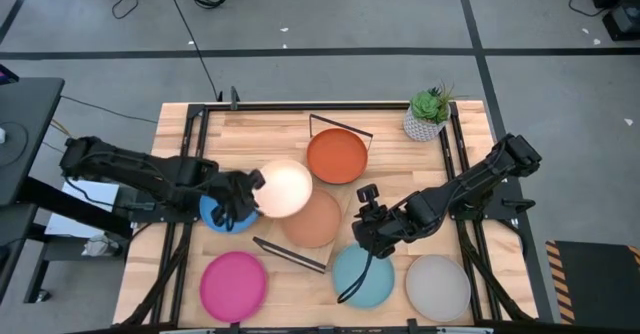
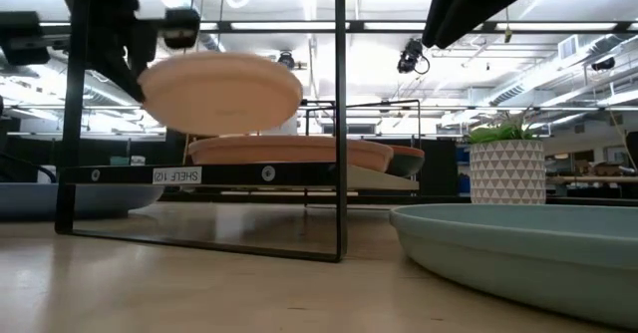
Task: Place and stack plates onto a shelf
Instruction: Stack the light orange plate on top of the light brown plate on the shelf
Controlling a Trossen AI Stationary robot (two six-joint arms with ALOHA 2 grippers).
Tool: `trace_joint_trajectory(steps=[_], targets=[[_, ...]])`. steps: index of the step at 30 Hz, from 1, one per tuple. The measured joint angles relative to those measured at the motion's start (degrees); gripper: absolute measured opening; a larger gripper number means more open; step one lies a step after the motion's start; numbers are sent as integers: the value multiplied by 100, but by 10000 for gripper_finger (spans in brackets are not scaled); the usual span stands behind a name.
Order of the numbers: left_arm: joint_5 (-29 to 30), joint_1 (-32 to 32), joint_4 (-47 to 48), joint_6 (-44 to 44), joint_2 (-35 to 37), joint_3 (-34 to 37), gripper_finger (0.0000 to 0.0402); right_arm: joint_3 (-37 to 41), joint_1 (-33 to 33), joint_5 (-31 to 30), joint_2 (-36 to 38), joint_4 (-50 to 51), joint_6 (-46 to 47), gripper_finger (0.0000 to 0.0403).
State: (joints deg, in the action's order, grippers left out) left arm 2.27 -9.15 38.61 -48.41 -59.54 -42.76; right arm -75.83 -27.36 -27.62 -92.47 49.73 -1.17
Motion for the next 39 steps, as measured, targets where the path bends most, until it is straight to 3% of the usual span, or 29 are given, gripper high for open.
trace_joint_trajectory(steps=[3,9,14,20,29,39], targets=[[54,-243,-245,-632,-6,0,18,0,43,8,0,-11,-6,92],[29,-320,-939,-1017,-196,-4,15,0,94,20,0,-188,-61,92],[-385,-191,-1567,-1395,-716,-4,14,0,92,65,2,-341,-81,92],[-487,-124,-2153,-1799,-1251,-4,14,0,75,68,2,-258,-65,92],[-498,-307,-2478,-1476,-1565,-4,38,0,75,70,2,-228,-12,92],[-516,-500,-2420,-777,-1623,-7,38,0,77,72,2,-227,3,92]])
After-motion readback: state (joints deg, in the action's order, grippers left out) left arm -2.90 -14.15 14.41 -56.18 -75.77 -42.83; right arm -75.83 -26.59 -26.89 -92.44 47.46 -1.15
